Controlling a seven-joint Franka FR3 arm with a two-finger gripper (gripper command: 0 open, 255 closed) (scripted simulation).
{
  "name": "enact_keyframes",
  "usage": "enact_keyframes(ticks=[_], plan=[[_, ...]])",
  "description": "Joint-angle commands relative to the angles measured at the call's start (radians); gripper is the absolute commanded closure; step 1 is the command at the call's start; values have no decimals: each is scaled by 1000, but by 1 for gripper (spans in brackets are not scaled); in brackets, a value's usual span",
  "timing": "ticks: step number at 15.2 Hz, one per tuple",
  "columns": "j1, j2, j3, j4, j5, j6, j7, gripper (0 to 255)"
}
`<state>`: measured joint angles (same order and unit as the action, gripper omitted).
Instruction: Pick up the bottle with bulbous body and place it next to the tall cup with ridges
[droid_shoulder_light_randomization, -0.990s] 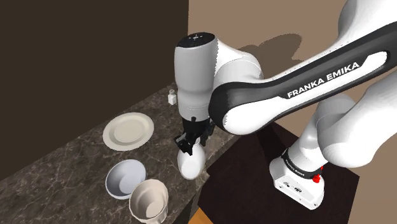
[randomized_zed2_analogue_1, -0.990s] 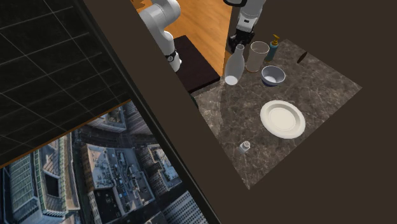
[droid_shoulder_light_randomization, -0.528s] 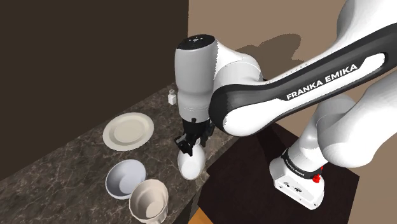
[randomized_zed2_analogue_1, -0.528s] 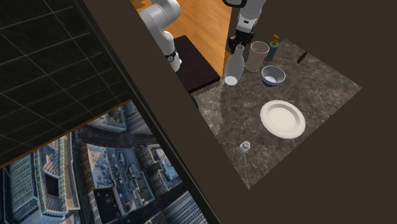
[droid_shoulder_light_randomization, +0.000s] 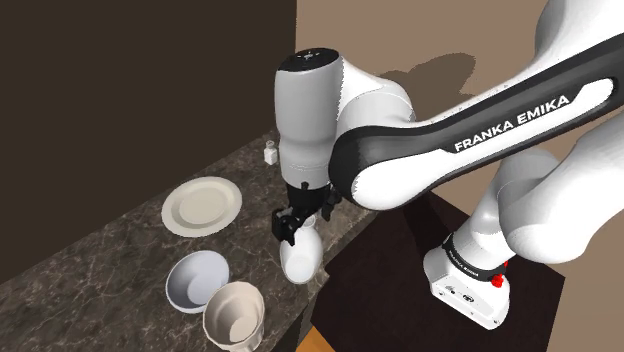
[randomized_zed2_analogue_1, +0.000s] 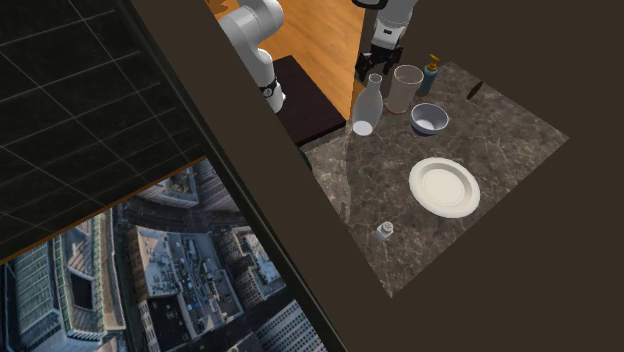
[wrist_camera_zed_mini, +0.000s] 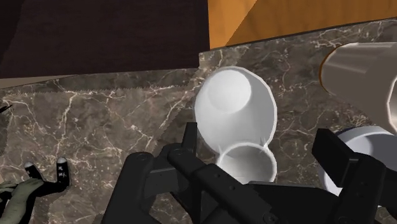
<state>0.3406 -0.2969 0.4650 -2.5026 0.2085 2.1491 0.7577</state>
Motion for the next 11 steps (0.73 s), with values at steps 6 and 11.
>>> enact_keyframes(ticks=[6,11], plan=[[-1,-47,-20,76,-1,-122,-6,0],[-1,-47,-20,76,-1,-122,-6,0]])
